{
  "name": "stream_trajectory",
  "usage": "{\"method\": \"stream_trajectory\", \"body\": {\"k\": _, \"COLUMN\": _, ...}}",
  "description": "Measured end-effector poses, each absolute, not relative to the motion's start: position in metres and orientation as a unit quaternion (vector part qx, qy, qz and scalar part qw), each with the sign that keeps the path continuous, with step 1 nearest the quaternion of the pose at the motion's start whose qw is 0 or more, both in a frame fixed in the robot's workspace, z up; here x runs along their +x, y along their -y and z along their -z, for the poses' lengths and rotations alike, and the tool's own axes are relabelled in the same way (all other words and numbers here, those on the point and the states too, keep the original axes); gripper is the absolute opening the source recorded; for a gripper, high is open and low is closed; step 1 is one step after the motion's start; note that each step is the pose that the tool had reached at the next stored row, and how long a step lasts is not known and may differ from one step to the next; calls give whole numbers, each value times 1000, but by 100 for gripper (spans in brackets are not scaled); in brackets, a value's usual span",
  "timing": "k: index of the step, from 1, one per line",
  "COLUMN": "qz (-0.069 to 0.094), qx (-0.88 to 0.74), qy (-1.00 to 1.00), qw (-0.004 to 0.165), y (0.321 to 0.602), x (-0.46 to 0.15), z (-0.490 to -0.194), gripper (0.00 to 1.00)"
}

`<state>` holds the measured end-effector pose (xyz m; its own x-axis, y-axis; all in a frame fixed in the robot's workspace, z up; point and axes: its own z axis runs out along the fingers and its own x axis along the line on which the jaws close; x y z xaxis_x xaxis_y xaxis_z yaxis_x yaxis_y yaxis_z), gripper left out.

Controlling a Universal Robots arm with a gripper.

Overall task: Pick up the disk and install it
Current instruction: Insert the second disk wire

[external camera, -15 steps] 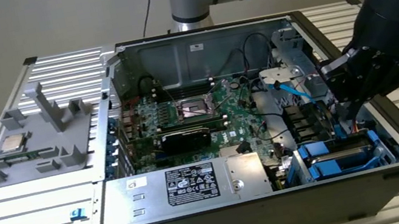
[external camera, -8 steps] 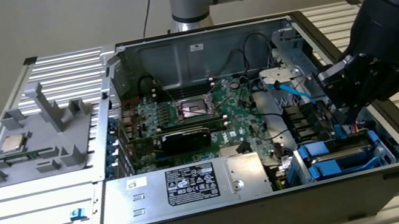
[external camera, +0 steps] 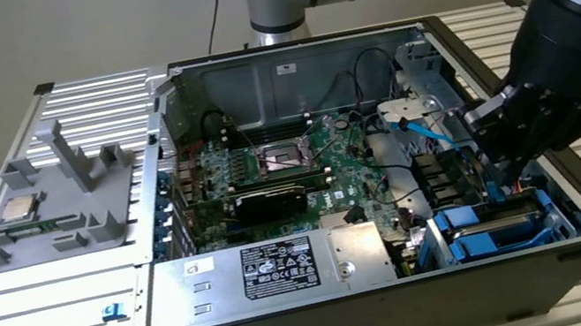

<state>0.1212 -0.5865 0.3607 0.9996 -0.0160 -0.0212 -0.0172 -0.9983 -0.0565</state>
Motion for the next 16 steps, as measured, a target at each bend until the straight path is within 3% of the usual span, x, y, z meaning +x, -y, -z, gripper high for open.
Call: {"method": "stream_trajectory", "body": {"k": 16, "qz": -3, "qx": -1000, "qy": 18, "qw": 25, "y": 588, "x": 117, "z": -347, "gripper": 11}}
